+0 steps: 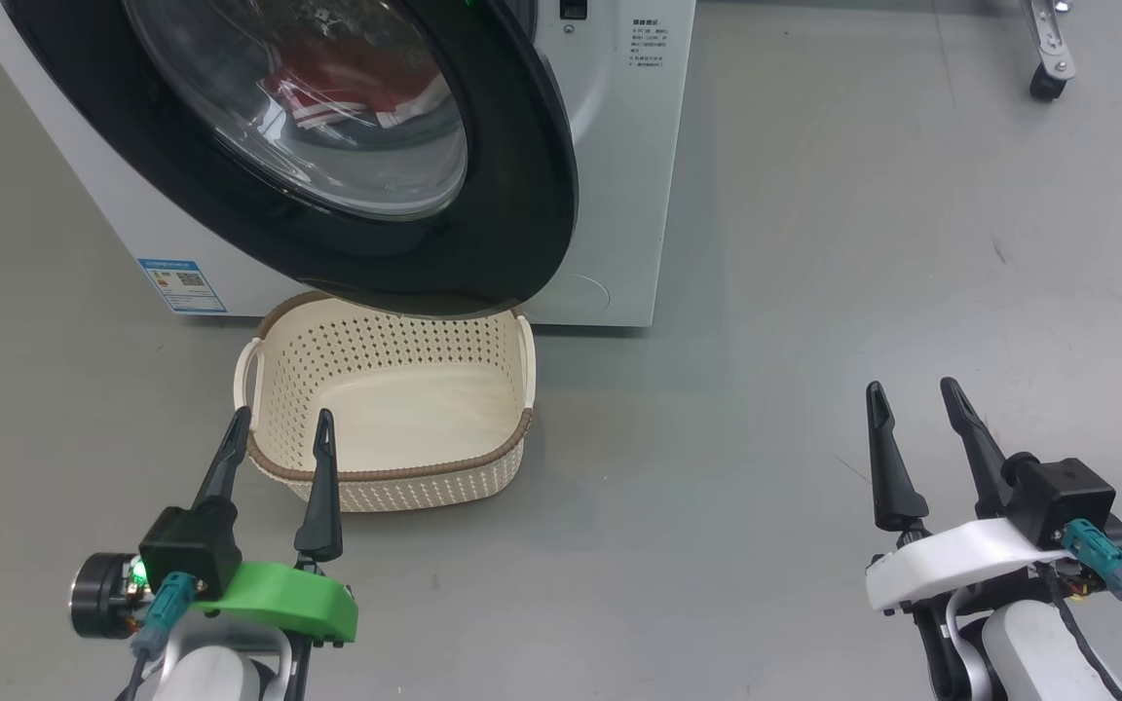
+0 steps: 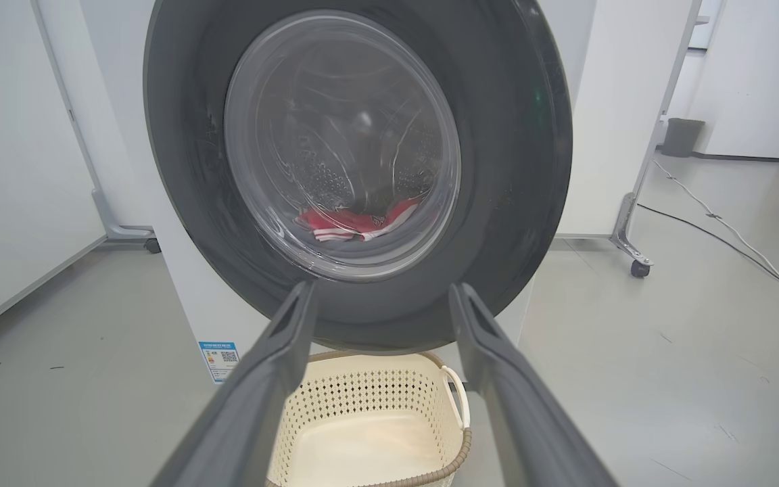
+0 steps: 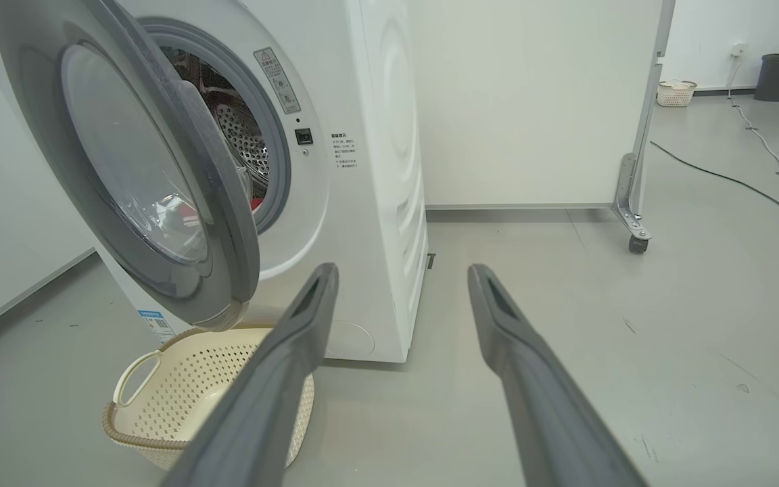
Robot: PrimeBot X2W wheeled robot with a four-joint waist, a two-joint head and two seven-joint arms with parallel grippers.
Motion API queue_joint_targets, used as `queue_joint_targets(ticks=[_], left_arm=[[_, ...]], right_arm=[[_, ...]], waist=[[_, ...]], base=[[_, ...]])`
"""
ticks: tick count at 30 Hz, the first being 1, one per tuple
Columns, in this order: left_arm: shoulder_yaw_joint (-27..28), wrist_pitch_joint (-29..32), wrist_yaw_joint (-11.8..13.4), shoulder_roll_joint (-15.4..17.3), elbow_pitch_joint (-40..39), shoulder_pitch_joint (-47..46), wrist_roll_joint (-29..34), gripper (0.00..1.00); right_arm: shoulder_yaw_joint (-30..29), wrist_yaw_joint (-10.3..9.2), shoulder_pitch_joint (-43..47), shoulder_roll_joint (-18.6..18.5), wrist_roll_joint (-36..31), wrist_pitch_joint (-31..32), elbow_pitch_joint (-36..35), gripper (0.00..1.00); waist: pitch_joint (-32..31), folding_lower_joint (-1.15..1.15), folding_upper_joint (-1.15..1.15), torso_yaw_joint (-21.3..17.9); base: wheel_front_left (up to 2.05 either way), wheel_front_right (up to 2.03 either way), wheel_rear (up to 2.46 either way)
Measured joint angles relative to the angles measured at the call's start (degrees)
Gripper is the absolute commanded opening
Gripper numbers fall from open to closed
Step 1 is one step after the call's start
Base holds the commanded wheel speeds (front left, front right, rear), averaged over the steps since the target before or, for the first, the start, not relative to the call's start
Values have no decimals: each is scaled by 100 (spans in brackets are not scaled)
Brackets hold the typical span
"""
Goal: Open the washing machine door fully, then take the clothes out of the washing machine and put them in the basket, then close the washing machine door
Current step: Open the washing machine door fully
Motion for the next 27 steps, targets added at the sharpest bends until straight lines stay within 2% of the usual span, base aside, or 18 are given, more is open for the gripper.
queue_joint_targets(ticks=[20, 21, 22, 27], left_arm=[[16, 0, -18, -5, 2, 9, 0, 100], [15, 0, -18, -5, 2, 9, 0, 100], [12, 0, -18, -5, 1, 9, 0, 100], [-21, 0, -18, -7, -30, 9, -1, 100]], right_arm=[[-110, 55, 147, 51, -151, 0, -116, 100], [-109, 80, 152, 51, -151, 0, -120, 38], [-107, 102, 154, 53, -151, 0, -125, 0], [-119, 204, 142, 82, -127, 0, -197, 0]], waist=[[9, 0, 0, 12], [11, 0, 0, 14], [16, 0, 0, 16], [110, 0, 0, 31]], base=[[0, 0, 0], [0, 0, 0], [0, 0, 0], [0, 0, 0]])
